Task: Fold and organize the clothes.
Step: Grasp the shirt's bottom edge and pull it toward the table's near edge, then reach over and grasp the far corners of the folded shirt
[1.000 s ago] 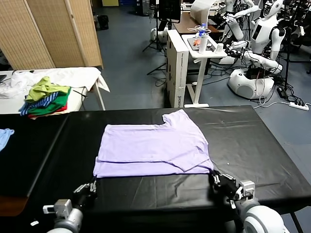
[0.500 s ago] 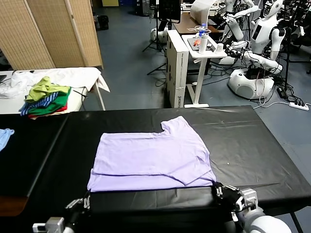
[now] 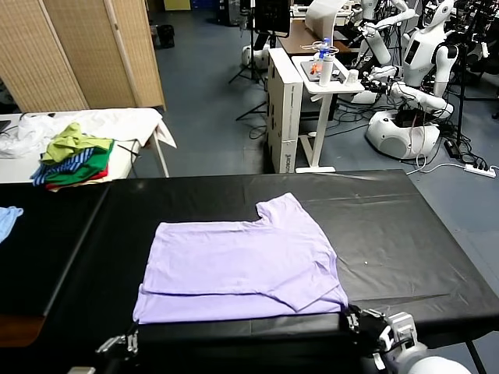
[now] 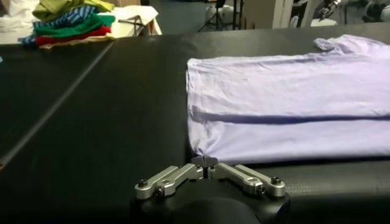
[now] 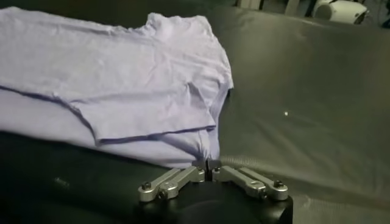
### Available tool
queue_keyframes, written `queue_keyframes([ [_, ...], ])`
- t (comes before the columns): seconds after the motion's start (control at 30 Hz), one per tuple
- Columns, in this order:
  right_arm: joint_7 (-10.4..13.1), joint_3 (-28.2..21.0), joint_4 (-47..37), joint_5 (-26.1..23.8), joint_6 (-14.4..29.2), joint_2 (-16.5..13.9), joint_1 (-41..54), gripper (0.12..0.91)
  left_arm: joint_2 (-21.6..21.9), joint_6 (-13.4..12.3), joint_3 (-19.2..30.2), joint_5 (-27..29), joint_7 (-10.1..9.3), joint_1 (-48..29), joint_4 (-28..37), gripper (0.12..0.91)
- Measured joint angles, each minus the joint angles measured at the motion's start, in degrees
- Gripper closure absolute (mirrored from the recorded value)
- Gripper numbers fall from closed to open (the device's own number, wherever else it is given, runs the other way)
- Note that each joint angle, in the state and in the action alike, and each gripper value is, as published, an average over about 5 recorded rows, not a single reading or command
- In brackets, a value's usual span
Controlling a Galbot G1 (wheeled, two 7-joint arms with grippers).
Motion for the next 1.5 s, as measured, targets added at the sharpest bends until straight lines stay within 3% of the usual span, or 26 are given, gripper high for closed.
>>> queue_keyframes([
  [0.07, -0.06, 0.87, 1.08, 1.21, 0.0, -0.3, -0.33, 0.175, -0.16, 0.8, -0.15, -0.4, -0.56, 0.45, -0.71, 0.327],
  [0.13, -0.11, 1.71, 1.92, 2.85, -0.01, -0.68, -0.07, 0.137, -0.2, 1.5, -0.49, -0.82, -0.71, 0.77, -1.55, 0.218],
  [0.23, -0.17, 2.19, 2.1, 5.15, -0.01, -1.41, 2.02, 0.121, 0.2, 2.46, -1.21, -2.4, -0.14, 0.49, -3.11, 0.138],
  [0.33, 0.05, 1.29, 0.61, 7.3, 0.04, -2.49, 6.74, 0.119, 1.3, 4.16, -2.01, -5.95, -0.57, -1.28, -4.06, 0.126],
  [0.5, 1.21, -3.25, -6.06, 10.19, 0.74, -4.23, 19.37, 0.118, 5.06, 9.67, -2.54, -15.71, -5.78, -9.08, -3.37, 0.123],
  [0.63, 2.51, -9.08, -13.28, 11.2, 0.65, -4.05, 30.81, 0.118, 9.62, 11.15, -1.53, -23.44, -7.97, -17.74, -0.54, 0.123],
  [1.07, 3.61, -26.77, -36.02, 11.64, 0.0, 1.86, 58.18, 0.118, 21.29, 14.28, 5.99, -37.94, -8.34, -43.02, 17.04, 0.123],
  [1.27, 2.82, -30.49, -43.31, 11.06, 0.0, 5.63, 63.67, 0.118, 22.57, 15.2, 10.52, -39.27, -7.68, -52.26, 26.15, 0.123],
  [1.5, 0.74, -32.87, -49.02, 9.12, 0.01, 8.62, 66.62, 0.118, 22.25, 15.81, 14.43, -38.74, -5.08, -58.22, 33.05, 0.123],
])
